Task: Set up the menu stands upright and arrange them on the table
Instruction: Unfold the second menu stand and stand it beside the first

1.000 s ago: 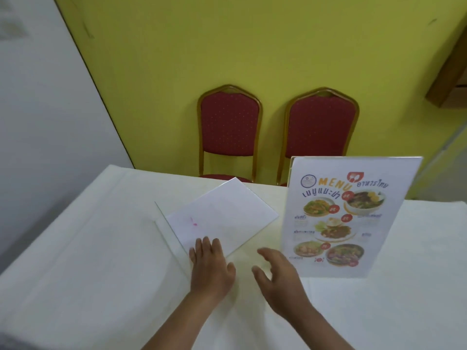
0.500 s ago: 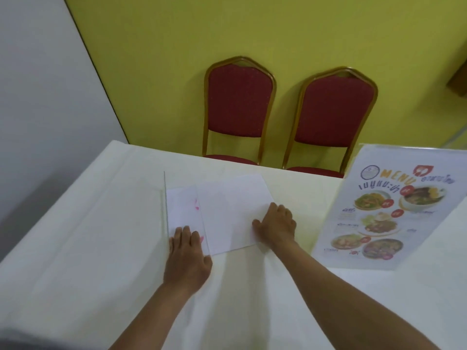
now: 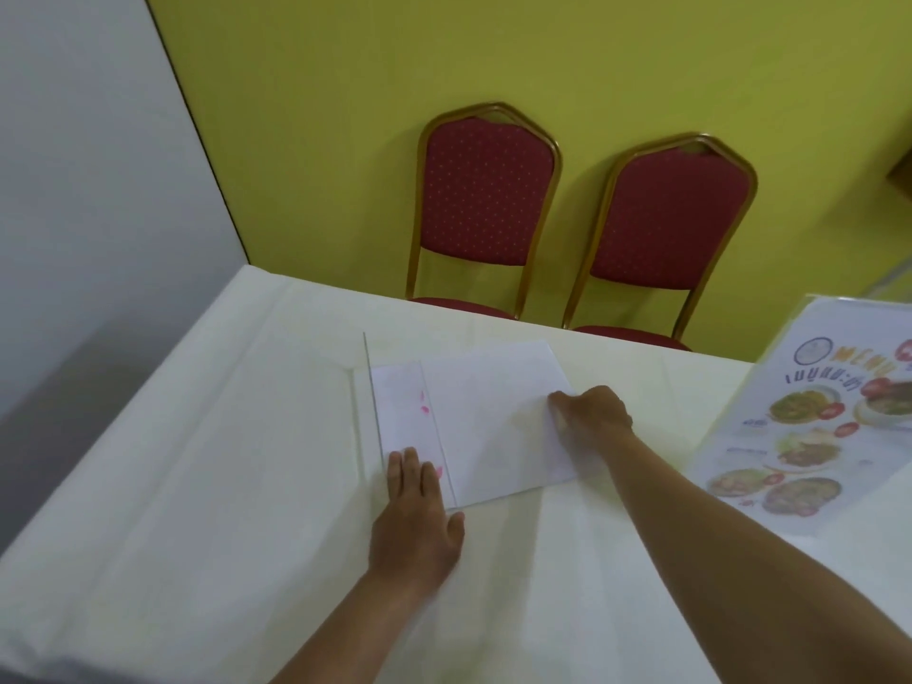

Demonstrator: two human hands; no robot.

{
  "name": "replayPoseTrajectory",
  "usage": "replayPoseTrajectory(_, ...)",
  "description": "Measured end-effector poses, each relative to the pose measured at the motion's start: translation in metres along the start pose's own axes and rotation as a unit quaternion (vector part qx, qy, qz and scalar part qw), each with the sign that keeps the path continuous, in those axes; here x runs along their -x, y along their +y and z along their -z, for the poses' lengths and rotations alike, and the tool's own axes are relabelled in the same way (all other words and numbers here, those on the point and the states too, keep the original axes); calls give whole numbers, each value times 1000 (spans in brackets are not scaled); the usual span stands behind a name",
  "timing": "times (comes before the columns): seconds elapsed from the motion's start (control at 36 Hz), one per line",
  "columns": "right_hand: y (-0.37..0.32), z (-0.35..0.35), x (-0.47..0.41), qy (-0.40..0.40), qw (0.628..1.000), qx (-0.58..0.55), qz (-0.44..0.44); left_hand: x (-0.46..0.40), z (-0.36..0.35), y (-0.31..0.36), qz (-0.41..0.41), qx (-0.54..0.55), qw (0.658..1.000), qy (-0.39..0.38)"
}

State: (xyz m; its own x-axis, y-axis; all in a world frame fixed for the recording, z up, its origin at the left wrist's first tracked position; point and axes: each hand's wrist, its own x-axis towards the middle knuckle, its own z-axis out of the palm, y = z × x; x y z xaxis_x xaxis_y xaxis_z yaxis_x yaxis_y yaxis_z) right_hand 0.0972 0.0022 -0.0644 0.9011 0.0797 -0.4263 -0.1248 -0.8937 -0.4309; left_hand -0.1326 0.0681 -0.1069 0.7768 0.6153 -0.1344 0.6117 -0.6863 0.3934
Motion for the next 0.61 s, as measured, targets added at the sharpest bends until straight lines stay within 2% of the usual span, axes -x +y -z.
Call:
replayPoseTrajectory(0.19, -2, 21, 3, -62, 996, -45, 52, -2, -5, -18, -24, -77, 996, 30)
replayPoseTrajectory(0.36, -15, 45, 22, -48, 995, -49, 74, -1, -1, -16, -61, -108, 991, 58)
replayPoseTrajectory(0.5, -26, 71, 42, -50, 995, -59, 70, 4, 0, -16, -62, -111, 990, 60)
replayPoseTrajectory(0.61, -37, 89, 64, -111, 978, -144, 104, 12, 7, -22, -46, -73, 991, 98)
